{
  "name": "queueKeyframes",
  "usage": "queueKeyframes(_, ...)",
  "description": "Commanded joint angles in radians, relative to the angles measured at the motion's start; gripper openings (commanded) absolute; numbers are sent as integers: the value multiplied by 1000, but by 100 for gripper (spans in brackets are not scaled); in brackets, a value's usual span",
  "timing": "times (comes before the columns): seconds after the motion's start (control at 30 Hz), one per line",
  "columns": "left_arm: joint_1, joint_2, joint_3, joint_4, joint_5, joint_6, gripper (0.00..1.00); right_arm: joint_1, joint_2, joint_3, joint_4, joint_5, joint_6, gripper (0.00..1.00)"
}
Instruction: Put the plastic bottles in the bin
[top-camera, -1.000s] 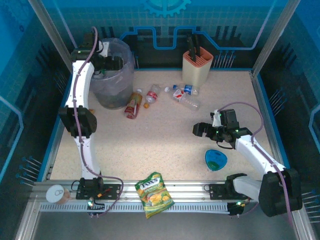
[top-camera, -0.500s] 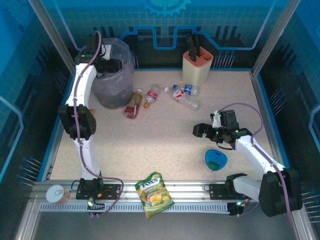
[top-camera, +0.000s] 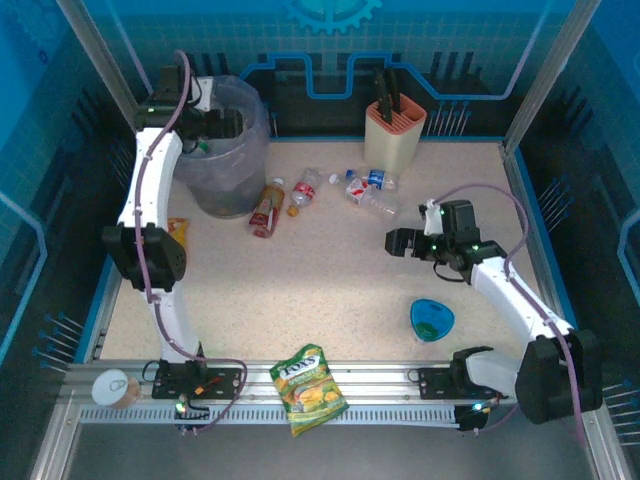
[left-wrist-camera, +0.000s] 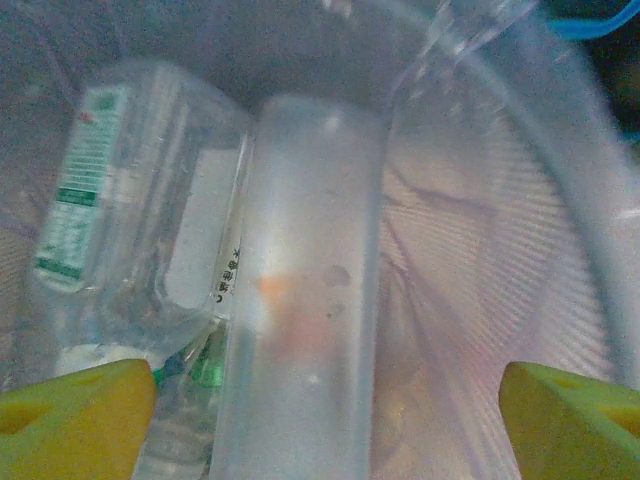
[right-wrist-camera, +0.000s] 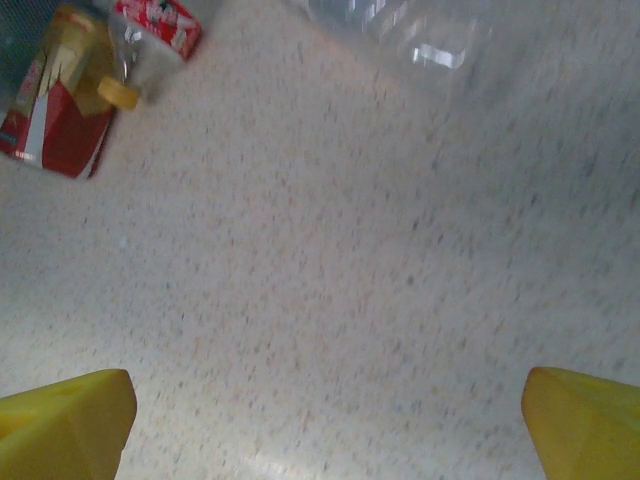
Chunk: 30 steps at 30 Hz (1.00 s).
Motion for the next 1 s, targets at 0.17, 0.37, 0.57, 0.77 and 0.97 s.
queueKeyframes(0.17, -20, -253, -51, -33, -19, -35, 95, -1, 203, 184, 102, 118, -378, 100)
queueKeyframes(0.37, -114, -545, -500, 187, 84, -212, 94, 0, 470, 360, 135, 102, -603, 100)
queueKeyframes(0.57, -252, -783, -896, 358, 134, -400, 93, 0, 692, 526, 111, 157, -730, 98)
queueKeyframes(0.77, -301, -922, -1224, 557, 233, -666, 89, -1, 811, 615, 58, 113, -796, 98)
queueKeyframes(0.97, -309, -958, -1481, 831, 276, -897, 90, 0, 843, 664, -30, 70, -814, 85)
